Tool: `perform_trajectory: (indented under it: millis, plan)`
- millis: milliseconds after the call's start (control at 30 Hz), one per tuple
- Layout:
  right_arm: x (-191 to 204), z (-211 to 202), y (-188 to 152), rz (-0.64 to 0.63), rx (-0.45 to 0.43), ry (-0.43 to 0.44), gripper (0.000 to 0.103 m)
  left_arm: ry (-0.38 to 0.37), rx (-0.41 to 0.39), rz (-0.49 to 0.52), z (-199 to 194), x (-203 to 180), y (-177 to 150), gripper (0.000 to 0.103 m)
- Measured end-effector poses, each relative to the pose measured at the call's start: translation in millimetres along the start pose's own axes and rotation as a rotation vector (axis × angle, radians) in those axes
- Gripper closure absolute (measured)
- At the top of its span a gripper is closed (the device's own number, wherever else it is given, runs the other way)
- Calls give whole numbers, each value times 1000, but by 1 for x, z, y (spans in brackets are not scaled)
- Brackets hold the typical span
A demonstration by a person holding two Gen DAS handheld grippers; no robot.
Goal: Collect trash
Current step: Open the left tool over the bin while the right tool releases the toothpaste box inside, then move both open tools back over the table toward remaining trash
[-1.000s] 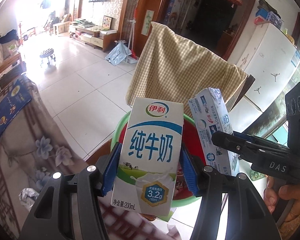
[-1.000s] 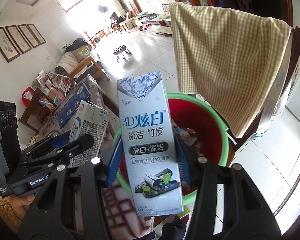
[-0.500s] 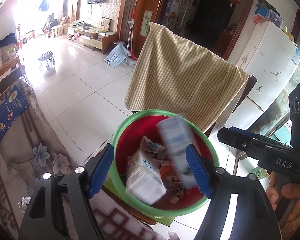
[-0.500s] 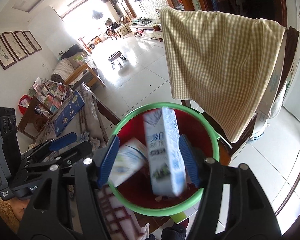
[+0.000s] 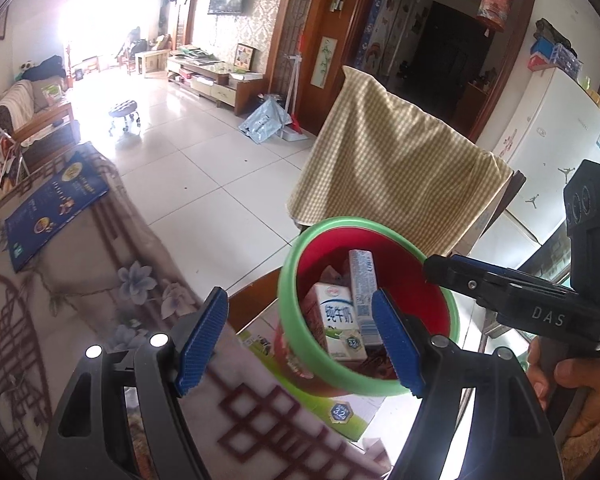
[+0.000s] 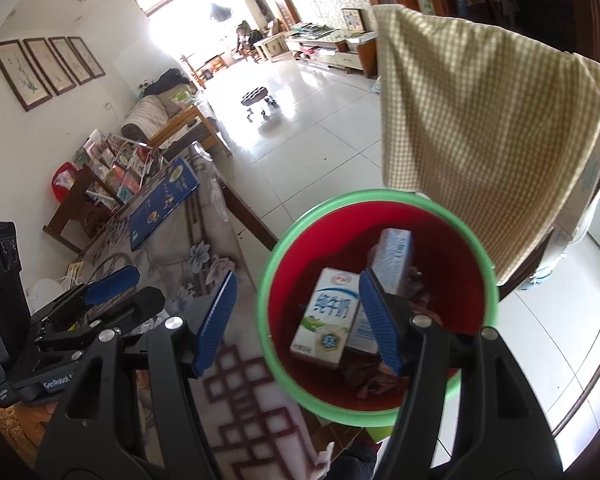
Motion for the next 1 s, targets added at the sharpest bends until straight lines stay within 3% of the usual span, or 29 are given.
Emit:
perform_trajectory:
  millis: [300, 800, 1000]
  plan:
    - [68, 27, -25, -83, 76, 59, 41, 88, 10, -83, -40, 64, -44, 32]
    - [187, 56, -80, -180, 164, 109, 41, 279, 94, -250, -120, 218, -142, 32]
    - [222, 63, -104, -188, 179, 112, 41, 308, 74, -256, -145, 249, -153, 32]
Point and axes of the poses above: each gripper's, at about its wrist camera, not at the fingertips, and z roughly the way its jaws point, x to its left, y to its top, the point moved 1 cm from there along z, roughly the way its jaws point, and after that the axes turned 4 degrees about -x, right-handed, at the moved point
